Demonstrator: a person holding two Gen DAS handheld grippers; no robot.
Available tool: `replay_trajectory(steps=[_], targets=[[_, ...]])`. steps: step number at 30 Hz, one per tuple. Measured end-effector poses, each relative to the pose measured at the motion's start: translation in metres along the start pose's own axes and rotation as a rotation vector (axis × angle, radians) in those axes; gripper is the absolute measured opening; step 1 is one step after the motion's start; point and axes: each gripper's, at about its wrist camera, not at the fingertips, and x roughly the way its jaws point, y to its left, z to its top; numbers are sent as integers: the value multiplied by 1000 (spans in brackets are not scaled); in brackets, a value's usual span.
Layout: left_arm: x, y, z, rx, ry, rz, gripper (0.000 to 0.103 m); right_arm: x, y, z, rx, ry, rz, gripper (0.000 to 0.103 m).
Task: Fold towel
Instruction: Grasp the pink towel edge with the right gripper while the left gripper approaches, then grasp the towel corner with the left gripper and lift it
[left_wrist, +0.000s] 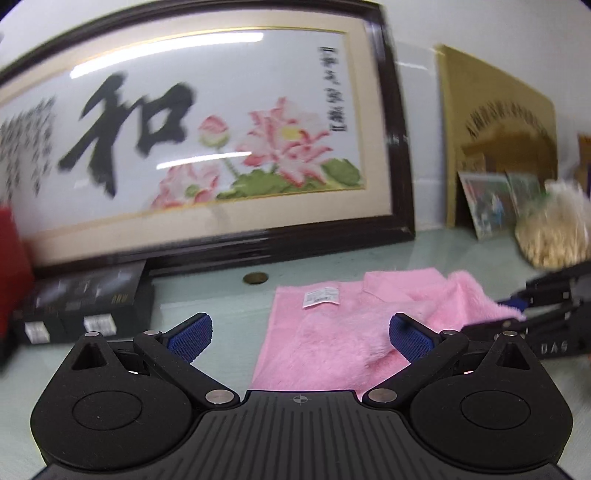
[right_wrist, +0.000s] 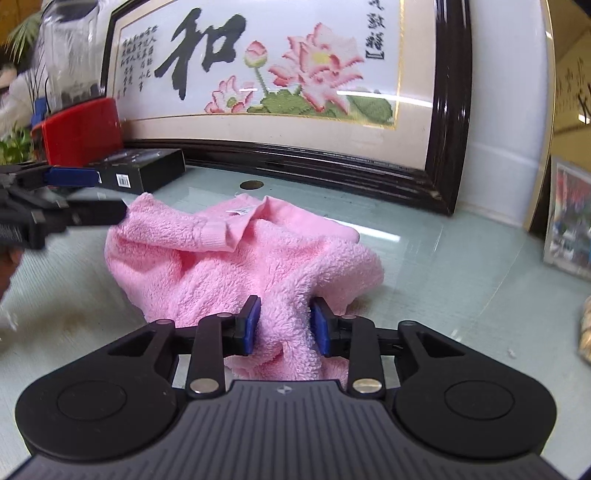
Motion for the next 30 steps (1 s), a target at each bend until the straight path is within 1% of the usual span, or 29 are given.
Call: replay_trajectory(steps=[1, 4, 7, 10, 12, 13, 14, 15, 16, 17, 18, 19, 20, 22, 23, 24, 26, 28, 30], targets=[[4, -5, 3, 24, 0, -11, 103, 0, -1, 0, 5, 1, 1, 43], [19, -23, 12, 84, 12, -40, 103, 1, -6, -1, 31, 5, -8, 52], [33, -38, 10, 128, 48, -37, 103, 1, -10, 0, 53, 10, -1, 56], [32, -45, 2, 167, 56, -73, 101, 0, -12, 0, 54, 8, -3, 59], [32, -45, -1, 186, 57, -80, 96, 0, -11, 0, 52, 7, -6, 60], [33, -45, -3, 191, 58, -80, 89, 0, -11, 0, 53, 6, -8, 61], [33, -45, -5, 195, 60, -81, 79, -1, -11, 0, 53, 4, -10, 62], [35, -45, -7, 197, 65, -82, 74, -1, -10, 0, 51, 0, -15, 63], [40, -43, -8, 178, 91, -85, 65, -2, -10, 0, 51, -3, -17, 65], [43, -43, -8, 173, 104, -82, 58, -3, -10, 0, 52, -8, -19, 67], [45, -42, -9, 169, 117, -79, 56, -3, -10, 1, 56, -11, -22, 70], [47, -41, -10, 166, 123, -76, 49, -4, -11, 1, 60, -15, -24, 70], [47, -40, -11, 163, 126, -73, 32, -5, -12, 1, 66, -21, -25, 70], [45, -37, -12, 143, 128, -71, 25, -7, -14, 2, 74, -30, -23, 75], [43, -36, -11, 134, 117, -68, 14, -7, -14, 2, 77, -32, -24, 75], [40, -34, -11, 124, 105, -64, 11, -8, -15, 2, 79, -35, -26, 76], [33, -31, -8, 103, 64, -49, 8, -9, -16, 2, 83, -41, -32, 77], [19, -25, -3, 59, -11, -28, 8, -11, -19, 2, 102, -55, -41, 78], [6, -17, 2, 8, -81, -27, 8, -17, -27, 2, 149, -90, -45, 79]])
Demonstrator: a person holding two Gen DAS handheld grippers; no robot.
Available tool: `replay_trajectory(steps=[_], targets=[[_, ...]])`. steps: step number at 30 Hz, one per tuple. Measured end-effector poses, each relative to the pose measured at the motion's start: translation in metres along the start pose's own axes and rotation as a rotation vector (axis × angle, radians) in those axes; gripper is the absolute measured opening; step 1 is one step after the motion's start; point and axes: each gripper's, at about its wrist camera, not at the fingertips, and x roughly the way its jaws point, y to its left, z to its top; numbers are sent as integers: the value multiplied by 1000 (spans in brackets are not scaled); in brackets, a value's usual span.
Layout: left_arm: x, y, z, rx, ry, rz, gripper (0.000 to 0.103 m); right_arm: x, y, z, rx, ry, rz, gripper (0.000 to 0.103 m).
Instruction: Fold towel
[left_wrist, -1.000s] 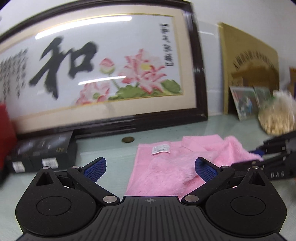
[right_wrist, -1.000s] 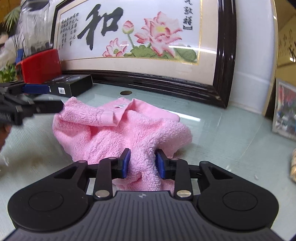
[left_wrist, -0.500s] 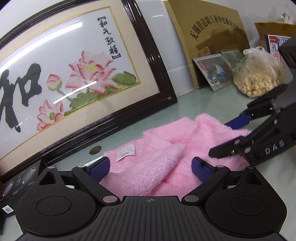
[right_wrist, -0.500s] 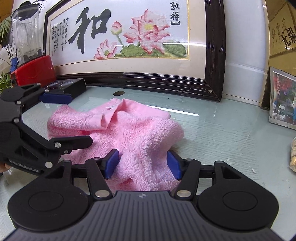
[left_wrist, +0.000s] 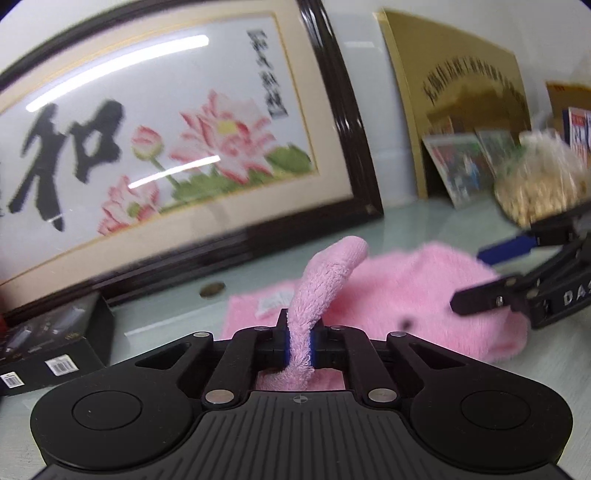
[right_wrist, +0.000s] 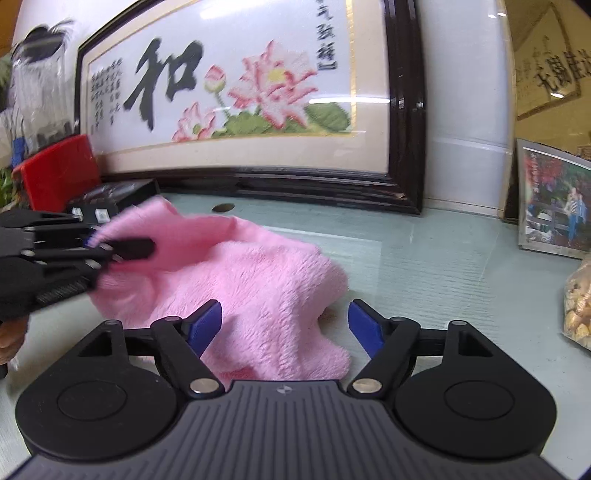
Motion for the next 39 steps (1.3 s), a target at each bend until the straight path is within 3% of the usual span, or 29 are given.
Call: replay_trajectory(steps=[3, 5, 10, 12, 16, 25, 27, 28, 29, 30, 31, 33, 37, 39], targets=[[-26, 14, 6, -85, -101, -34, 8, -10, -17, 3, 92, -62, 9, 83], [-48, 25, 0, -135, -160, -115, 8, -18, -31, 6, 170, -103, 36, 86], [-87, 29, -22, -102, -212, -266, 8, -22, -62, 7, 323, -122, 119, 88], [-99, 28, -31, -64, -210, -319, 8, -17, -61, 7, 317, -96, 119, 88], [-115, 30, -50, 0, -201, -353, 8, -6, -46, 7, 237, -47, 118, 88], [-98, 46, -60, -88, -119, -407, 8, 49, -18, 36, 237, 126, 176, 88], [-100, 47, -62, -89, -117, -402, 8, 66, -19, 35, 299, 209, 258, 87], [-100, 48, -63, -91, -116, -401, 8, 74, -20, 35, 330, 251, 300, 84], [-101, 49, -64, -96, -114, -400, 8, 74, -17, 32, 326, 259, 311, 73], [-100, 51, -64, -105, -110, -391, 8, 73, -14, 29, 320, 265, 320, 40], [-101, 52, -65, -111, -110, -383, 8, 66, -9, 28, 289, 233, 296, 21], [-102, 55, -65, -129, -111, -364, 8, 52, 0, 27, 225, 165, 243, 11], [-99, 67, -67, -207, -83, -290, 9, 16, 8, 23, 145, 6, 188, 11], [-98, 73, -68, -274, -54, -260, 10, -19, 12, 15, 82, -92, 223, 11]])
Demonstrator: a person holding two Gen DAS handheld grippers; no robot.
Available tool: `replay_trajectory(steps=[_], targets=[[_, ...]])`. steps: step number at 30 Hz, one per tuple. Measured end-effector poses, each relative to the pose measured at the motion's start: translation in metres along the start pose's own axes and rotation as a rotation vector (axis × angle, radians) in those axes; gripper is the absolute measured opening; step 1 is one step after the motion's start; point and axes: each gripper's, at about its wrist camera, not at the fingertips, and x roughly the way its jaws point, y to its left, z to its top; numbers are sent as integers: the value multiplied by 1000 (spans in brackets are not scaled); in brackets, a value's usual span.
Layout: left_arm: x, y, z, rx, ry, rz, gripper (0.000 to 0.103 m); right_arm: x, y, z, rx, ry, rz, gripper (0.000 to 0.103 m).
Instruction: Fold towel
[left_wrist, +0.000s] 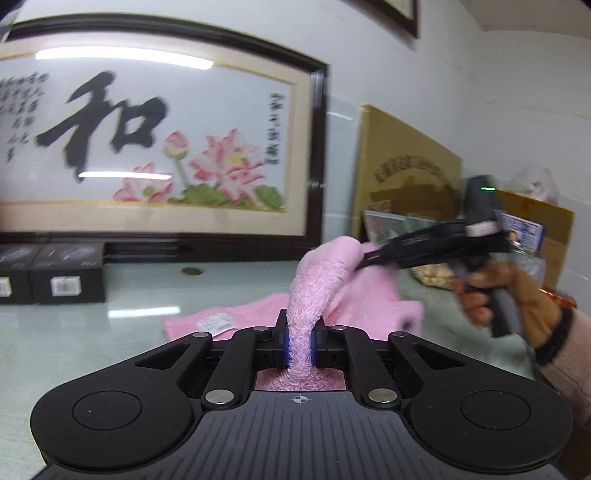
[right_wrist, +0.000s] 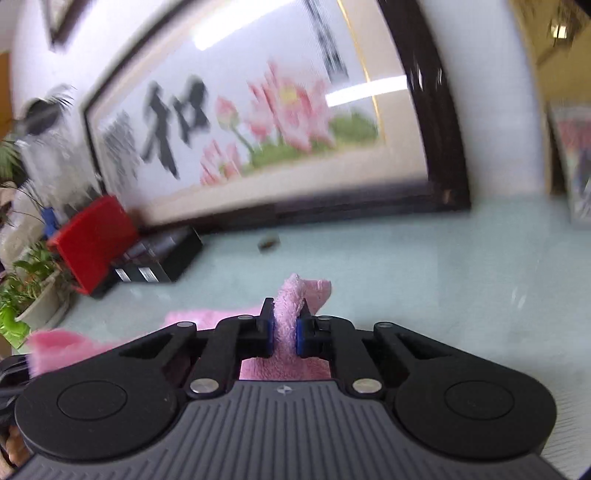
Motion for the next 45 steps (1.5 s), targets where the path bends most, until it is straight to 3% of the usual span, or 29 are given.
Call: replay_trajectory(steps=[4, 7, 10, 14, 15, 19, 25, 26, 28, 30, 31, 32, 33, 38, 42, 45], targets=[[-11, -9, 1, -50, 19, 32, 11, -61, 20, -24, -161, -61, 91, 12], [-30, -39, -10, -8, 51, 73, 11, -96, 31, -54, -257, 49, 131, 13], [-42, -56, -27, 12, 96, 97, 12, -113, 37, -86, -292, 200, 70, 22], [-49, -56, -50, -18, 146, 114, 12, -129, 23, -109, -209, 227, 49, 43], [-50, -54, -52, -33, 147, 111, 12, -132, 18, -109, -173, 210, 40, 54], [-54, -48, -54, -78, 139, 102, 14, -128, 2, -98, -45, 158, 60, 62], [-44, -46, -44, -70, 135, 113, 27, -84, -11, -83, 88, 159, 76, 59], [-41, -45, -43, -72, 136, 116, 30, -79, -11, -82, 95, 154, 69, 50], [-34, -43, -40, -85, 147, 126, 33, -73, -7, -83, 80, 149, 46, 21], [-29, -43, -40, -91, 158, 128, 31, -78, -2, -87, 60, 116, 31, 16], [-29, -44, -41, -84, 163, 119, 25, -83, 1, -89, 46, 105, 27, 15], [-29, -45, -43, -76, 166, 110, 12, -90, 6, -91, 16, 86, 13, 15], [-31, -47, -44, -68, 161, 98, 10, -97, 11, -93, -15, 67, -2, 14], [-51, -65, -51, 17, 76, 78, 8, -137, 33, -103, -136, -20, -31, 14], [-73, -80, -51, 40, 36, 36, 8, -165, 34, -111, -103, -53, 4, 11], [-78, -89, -46, 53, 35, 48, 8, -180, 29, -107, -49, -60, 36, 11]])
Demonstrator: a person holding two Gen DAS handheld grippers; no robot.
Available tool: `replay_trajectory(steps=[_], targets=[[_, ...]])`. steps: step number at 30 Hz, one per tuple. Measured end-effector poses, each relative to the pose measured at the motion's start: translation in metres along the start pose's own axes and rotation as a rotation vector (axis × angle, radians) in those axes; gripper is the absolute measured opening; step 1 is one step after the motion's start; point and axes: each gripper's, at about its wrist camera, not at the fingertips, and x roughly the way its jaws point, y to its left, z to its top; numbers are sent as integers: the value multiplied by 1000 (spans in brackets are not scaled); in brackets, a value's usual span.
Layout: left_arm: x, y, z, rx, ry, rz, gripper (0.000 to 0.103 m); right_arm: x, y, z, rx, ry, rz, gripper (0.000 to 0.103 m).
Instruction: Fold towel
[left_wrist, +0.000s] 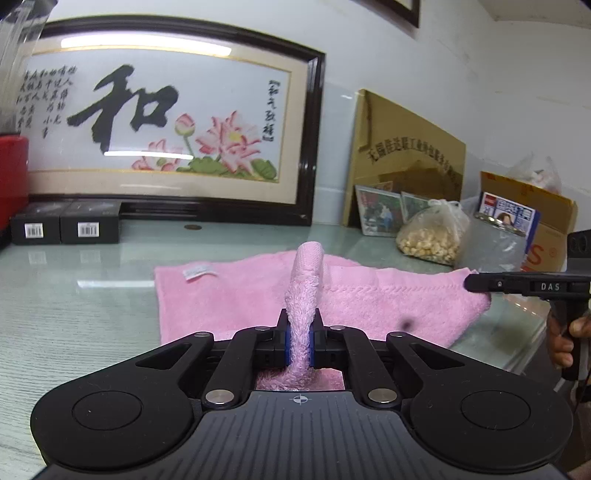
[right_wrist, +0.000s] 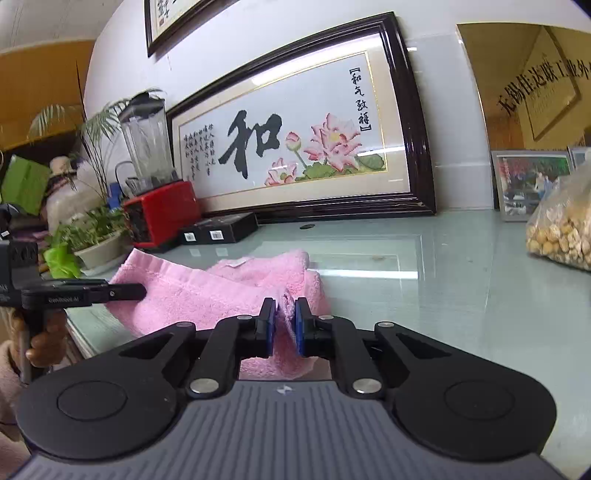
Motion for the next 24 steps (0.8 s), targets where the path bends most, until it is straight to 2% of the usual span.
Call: replay_trajectory(steps=[1, 4, 7, 9, 10, 12, 13, 14, 15, 18, 20, 22, 24], targets=[[5, 0, 8, -22, 18, 22, 8, -2, -3, 4, 18, 2, 11, 11], [41, 9, 46, -76, 68, 67, 8, 18, -16, 32, 47, 36, -34, 11], [93, 25, 99, -109, 104, 134, 8, 59, -32, 77, 72, 66, -139, 10], [111, 26, 147, -118, 48, 168, 8, 84, -34, 125, 40, 12, -226, 10], [120, 27, 171, -122, 20, 185, 8, 88, -35, 142, 39, -13, -242, 10], [138, 28, 219, -131, -35, 219, 8, 90, -32, 193, 26, -123, -274, 10], [146, 28, 242, -134, -64, 235, 8, 88, -28, 208, 4, -169, -279, 10], [144, 24, 256, -129, -106, 236, 8, 85, -23, 223, -26, -213, -291, 10], [136, 17, 276, -120, -181, 231, 8, 80, -17, 239, -55, -261, -301, 10], [123, 10, 282, -88, -267, 193, 8, 65, -13, 255, -71, -329, -275, 10], [117, 8, 272, -63, -294, 170, 9, 56, -18, 246, -60, -328, -229, 10], [112, 9, 244, -43, -272, 136, 10, 47, -21, 221, -57, -301, -194, 10], [105, 6, 196, 15, -229, 128, 11, 40, -24, 183, -57, -249, -165, 11]])
